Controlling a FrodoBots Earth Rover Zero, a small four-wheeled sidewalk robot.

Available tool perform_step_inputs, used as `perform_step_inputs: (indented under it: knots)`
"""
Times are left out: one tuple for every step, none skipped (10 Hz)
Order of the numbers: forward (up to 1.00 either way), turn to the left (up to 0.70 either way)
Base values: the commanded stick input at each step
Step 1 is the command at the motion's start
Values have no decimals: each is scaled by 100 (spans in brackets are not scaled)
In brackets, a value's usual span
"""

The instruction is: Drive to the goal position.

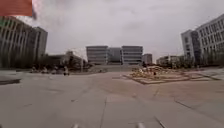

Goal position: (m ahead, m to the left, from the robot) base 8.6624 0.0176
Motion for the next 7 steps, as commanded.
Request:
perform_step_inputs:
  knots:
    - [85,0]
    - [85,0]
    - [85,0]
    - [85,0]
    - [85,0]
    - [85,0]
    - [85,0]
